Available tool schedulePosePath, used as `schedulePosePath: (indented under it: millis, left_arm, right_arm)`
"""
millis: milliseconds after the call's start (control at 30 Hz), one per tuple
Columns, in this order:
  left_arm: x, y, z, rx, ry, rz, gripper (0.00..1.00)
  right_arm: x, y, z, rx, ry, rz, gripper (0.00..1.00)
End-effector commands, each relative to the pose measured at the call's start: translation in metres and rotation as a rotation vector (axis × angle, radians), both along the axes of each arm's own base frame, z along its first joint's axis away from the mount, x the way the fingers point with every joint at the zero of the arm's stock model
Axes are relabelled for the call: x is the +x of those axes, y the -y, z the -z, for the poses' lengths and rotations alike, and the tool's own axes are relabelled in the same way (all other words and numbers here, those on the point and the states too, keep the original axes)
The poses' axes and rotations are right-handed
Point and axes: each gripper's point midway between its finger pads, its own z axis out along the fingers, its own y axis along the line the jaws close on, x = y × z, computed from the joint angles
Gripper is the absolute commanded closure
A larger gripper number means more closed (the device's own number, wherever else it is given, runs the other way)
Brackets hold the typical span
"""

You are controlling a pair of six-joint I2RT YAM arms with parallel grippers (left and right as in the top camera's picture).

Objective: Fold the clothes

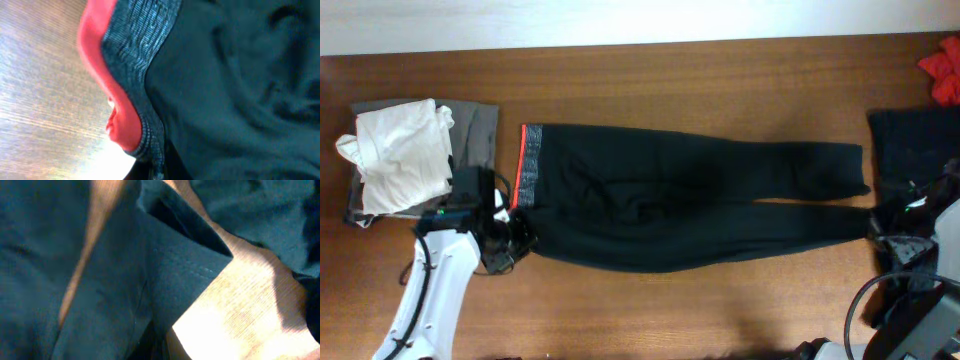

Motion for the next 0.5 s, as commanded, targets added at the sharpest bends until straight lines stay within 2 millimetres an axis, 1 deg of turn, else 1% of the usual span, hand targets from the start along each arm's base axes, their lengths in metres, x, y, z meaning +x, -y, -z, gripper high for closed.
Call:
schedulePosePath:
  millis: [0, 100, 233, 367, 467]
  left_arm:
    - [0.017, -0.006, -0.025, 0.043, 0.065, 0.054, 0.99]
    - [0.023, -0.011, -0.039, 0.072, 0.084, 0.055, 0.99]
    - [0.038, -0.012, -0.057, 0.078, 0.146, 0.057, 1.00]
    - [0.060, -0.013, -0.074, 0.087, 0.239, 0.054, 0.99]
    - [0.074, -0.014, -0.081, 0.094, 0.307, 0.052, 0.99]
  right_arm:
    - [0.017, 0.003, -0.020, -0.004, 0.065, -0.034, 0.96]
    - [0.028, 0.001, -0.030, -0.022, 0.088, -0.060, 0.96]
    - [0.043, -0.006, -0.043, -0.043, 0.122, -0.097, 0.96]
    - [0.061, -0.010, -0.055, -0.067, 0.168, -0.105, 0.96]
    - [0.070, -0.007, -0.061, -0.078, 0.201, -0.074, 0.96]
